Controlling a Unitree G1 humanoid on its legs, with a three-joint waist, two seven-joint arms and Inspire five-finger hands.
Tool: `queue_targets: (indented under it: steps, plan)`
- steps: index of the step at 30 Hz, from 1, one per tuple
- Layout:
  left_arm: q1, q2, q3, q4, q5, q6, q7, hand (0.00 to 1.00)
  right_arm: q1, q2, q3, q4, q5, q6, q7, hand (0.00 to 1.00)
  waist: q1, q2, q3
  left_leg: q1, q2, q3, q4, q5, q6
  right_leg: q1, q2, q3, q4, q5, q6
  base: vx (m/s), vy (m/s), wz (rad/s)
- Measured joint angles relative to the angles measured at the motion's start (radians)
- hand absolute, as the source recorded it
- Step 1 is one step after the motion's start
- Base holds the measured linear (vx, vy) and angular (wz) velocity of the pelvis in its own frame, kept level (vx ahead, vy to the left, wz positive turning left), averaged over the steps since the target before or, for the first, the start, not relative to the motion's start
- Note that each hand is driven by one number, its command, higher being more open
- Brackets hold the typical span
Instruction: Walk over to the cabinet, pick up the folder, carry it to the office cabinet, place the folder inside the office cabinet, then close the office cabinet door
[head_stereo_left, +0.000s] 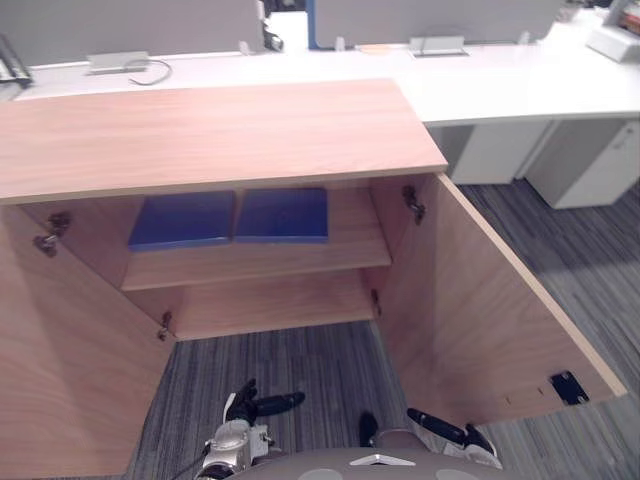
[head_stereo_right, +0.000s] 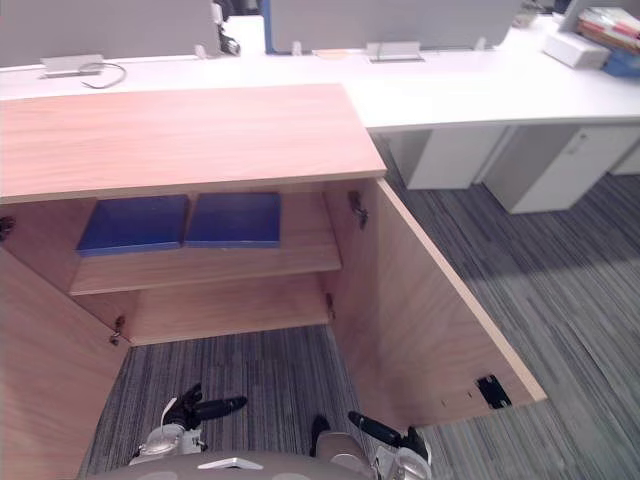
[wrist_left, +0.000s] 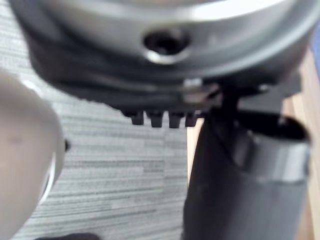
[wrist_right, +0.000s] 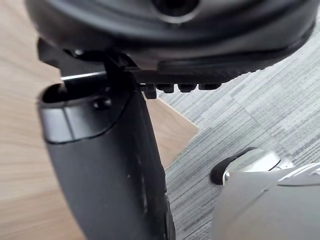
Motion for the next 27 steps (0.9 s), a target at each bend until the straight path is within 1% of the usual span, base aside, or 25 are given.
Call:
queue_targets:
  steps: [1,2,3,4,5,6,7,8,9,10,12,15,16,17,18,19,20,21,22,23,24,25,26,27]
  plan:
    - [0.0,-0.01,0.028,-0.015,0.0,-0.002,0.003,1.0,0.001,-0.003,0.002,-0.011,0.001,0.001,-0.003,1.0,0.002,0.001,0.004,-0.03,-0.01,-0.066,0.046,-0.013,0.006,-0.011,0.005,0.019,-0.002,0.001,0.003,0.03,0.077,-0.44]
    - [0.003,-0.027,0.036,-0.029,0.0,-0.002,0.005,1.0,0.005,-0.005,0.004,-0.018,0.001,0.001,-0.006,1.0,0.002,0.009,0.005,-0.044,-0.022,-0.138,0.076,-0.039,0.009,-0.014,0.009,0.032,-0.003,0.001,0.012,0.04,0.106,-0.44]
    - [0.005,-0.035,0.035,-0.041,0.0,-0.003,0.004,1.0,0.005,-0.007,0.014,-0.02,0.001,0.001,-0.008,1.0,0.003,0.009,0.007,-0.045,-0.035,-0.193,0.082,-0.055,0.007,-0.016,0.011,0.048,-0.002,0.002,0.02,0.03,0.118,-0.36]
    - [0.009,-0.038,0.036,-0.048,0.0,-0.004,0.004,1.0,0.004,-0.008,0.026,-0.022,0.0,0.001,-0.008,1.0,0.003,0.007,0.008,-0.045,-0.042,-0.225,0.081,-0.062,0.006,-0.018,0.012,0.06,-0.002,0.002,0.028,0.02,0.198,-0.53]
    - [0.014,-0.041,0.035,-0.061,0.0,-0.007,0.005,1.0,0.004,-0.008,0.056,-0.023,0.0,-0.001,-0.008,1.0,0.005,0.006,0.008,-0.041,-0.05,-0.27,0.053,-0.071,0.003,-0.03,0.014,0.09,0.005,0.004,0.045,0.0,0.224,-0.81]
    - [0.024,-0.045,0.035,-0.064,0.0,-0.01,0.007,1.0,0.003,-0.009,0.086,-0.032,0.0,-0.007,-0.008,1.0,0.006,0.024,-0.005,-0.01,-0.055,-0.278,-0.018,-0.105,0.007,-0.059,0.026,0.125,0.023,0.006,0.062,-0.01,0.244,-0.87]
    - [0.026,-0.051,0.036,-0.062,0.0,-0.009,0.008,1.0,-0.001,-0.007,0.093,-0.038,0.0,-0.011,-0.006,1.0,0.004,0.027,-0.004,0.001,-0.059,-0.263,-0.051,-0.117,0.032,-0.069,0.032,0.135,0.024,0.011,0.068,0.0,0.249,-0.91]
    - [0.025,-0.042,0.037,-0.06,0.001,-0.006,0.013,1.0,0.0,0.002,0.106,-0.054,0.006,-0.012,0.002,1.0,0.004,0.022,0.001,0.005,-0.072,-0.215,-0.061,-0.11,0.043,-0.078,0.028,0.172,0.036,0.02,0.074,0.05,0.29,-0.93]
    - [0.027,-0.034,0.038,-0.061,0.001,-0.006,0.018,1.0,0.001,0.007,0.117,-0.057,0.008,-0.01,0.002,1.0,0.013,0.012,-0.006,0.026,-0.085,-0.168,-0.083,-0.106,0.049,-0.085,0.025,0.191,0.046,0.017,0.073,0.05,0.234,-0.97]
    - [0.028,-0.03,0.038,-0.06,0.002,-0.008,0.018,1.0,0.001,0.011,0.118,-0.056,0.01,-0.008,0.002,1.0,0.019,0.011,-0.007,0.036,-0.092,-0.148,-0.094,-0.104,0.053,-0.087,0.024,0.208,0.046,0.019,0.077,0.05,0.216,-0.89]
    - [0.034,-0.033,0.034,-0.051,0.005,-0.008,0.015,1.0,0.002,0.022,0.114,-0.06,0.013,-0.012,0.002,1.0,0.004,0.012,-0.012,0.066,-0.117,-0.112,-0.128,-0.097,0.065,-0.084,0.011,0.227,0.029,0.027,0.089,0.03,0.2,-0.55]
    - [0.021,-0.039,0.034,-0.034,0.009,-0.008,0.013,1.0,0.002,0.022,0.088,-0.065,0.014,-0.012,0.004,1.0,0.003,0.023,-0.008,0.088,-0.135,-0.081,-0.143,-0.092,0.074,-0.084,0.007,0.242,0.021,0.034,0.096,0.05,0.149,-0.39]
    - [0.018,-0.041,0.036,-0.026,0.009,-0.008,0.013,1.0,0.002,0.023,0.067,-0.064,0.017,-0.012,0.004,1.0,0.002,0.03,-0.005,0.104,-0.144,-0.056,-0.147,-0.088,0.08,-0.075,0.011,0.255,0.018,0.04,0.097,0.04,0.17,-0.63]
    - [0.016,-0.043,0.037,-0.019,0.01,-0.008,0.013,1.0,0.002,0.021,0.053,-0.064,0.031,-0.012,0.004,1.0,0.0,0.038,-0.004,0.119,-0.15,-0.026,-0.149,-0.08,0.088,-0.072,0.016,0.266,0.017,0.052,0.091,0.03,0.167,-0.71]
    - [0.014,-0.045,0.037,-0.015,0.01,-0.008,0.013,1.0,0.002,0.022,0.044,-0.064,0.031,-0.013,0.004,1.0,-0.001,0.039,-0.004,0.124,-0.157,-0.008,-0.148,-0.073,0.094,-0.073,0.017,0.27,0.016,0.06,0.089,0.0,0.119,-0.94]
    - [0.009,-0.051,0.037,-0.009,0.012,-0.008,0.013,1.0,0.002,0.021,0.033,-0.066,0.038,-0.013,0.003,1.0,0.0,0.047,0.0,0.133,-0.166,0.029,-0.147,-0.058,0.098,-0.077,0.018,0.259,0.013,0.086,0.075,-0.02,0.085,-1.01]
    - [0.008,-0.059,0.037,-0.007,0.021,-0.008,0.013,1.0,0.002,0.021,0.024,-0.074,0.044,-0.012,0.002,1.0,0.0,0.054,0.0,0.131,-0.171,0.057,-0.136,-0.046,0.109,-0.087,0.019,0.219,0.012,0.115,0.051,-0.06,0.105,-1.35]
    - [0.007,-0.059,0.037,-0.002,0.041,-0.009,0.009,1.0,0.001,0.021,0.018,-0.083,0.051,-0.012,0.001,1.0,0.002,0.061,0.003,0.124,-0.167,0.088,-0.115,-0.027,0.11,-0.092,0.012,0.121,-0.007,0.165,-0.01,-0.07,0.072,-1.26]
    - [0.008,-0.059,0.042,0.0,0.046,-0.01,0.004,1.0,0.0,0.023,0.017,-0.096,0.062,-0.012,-0.004,1.0,0.003,0.062,0.004,0.099,-0.168,0.104,-0.072,-0.011,0.104,-0.09,0.004,0.043,-0.044,0.207,-0.056,-0.11,0.059,-1.27]
    - [0.002,-0.06,0.059,-0.003,0.046,-0.019,-0.006,1.0,-0.005,0.033,0.002,-0.115,0.075,-0.007,-0.008,1.0,0.002,0.055,0.012,0.017,-0.155,0.126,0.064,0.002,0.109,-0.092,-0.027,-0.095,-0.05,0.197,-0.146,-0.08,0.013,-0.89]
    - [-0.003,-0.06,0.069,-0.009,0.046,-0.024,-0.008,1.0,-0.005,0.038,-0.013,-0.121,0.079,-0.006,-0.01,1.0,0.007,0.05,0.022,-0.017,-0.148,0.144,0.116,0.003,0.122,-0.107,-0.046,-0.182,0.008,0.139,-0.177,-0.06,-0.008,-0.99]
    - [0.005,-0.061,0.077,-0.013,0.046,-0.029,-0.008,1.0,0.0,0.036,-0.042,-0.135,0.106,-0.001,-0.016,1.0,0.018,0.072,0.025,0.031,-0.15,0.201,0.039,-0.026,0.134,-0.146,-0.087,-0.339,0.201,0.011,-0.177,0.04,-0.028,-0.77]
    - [0.008,-0.062,0.08,-0.012,0.046,-0.02,-0.004,1.0,0.0,0.028,-0.051,-0.152,0.116,0.0,-0.022,1.0,0.003,0.084,0.029,0.099,-0.151,0.258,-0.079,-0.043,0.117,-0.142,-0.123,-0.462,0.35,-0.08,-0.212,0.07,-0.016,-0.69]
    - [0.013,-0.061,0.088,-0.009,0.046,-0.013,-0.005,1.0,0.001,0.021,-0.055,-0.152,0.114,0.0,-0.023,1.0,-0.001,0.095,0.029,0.114,-0.153,0.283,-0.129,-0.043,0.116,-0.125,-0.136,-0.534,0.412,-0.11,-0.252,0.07,-0.005,-0.35]
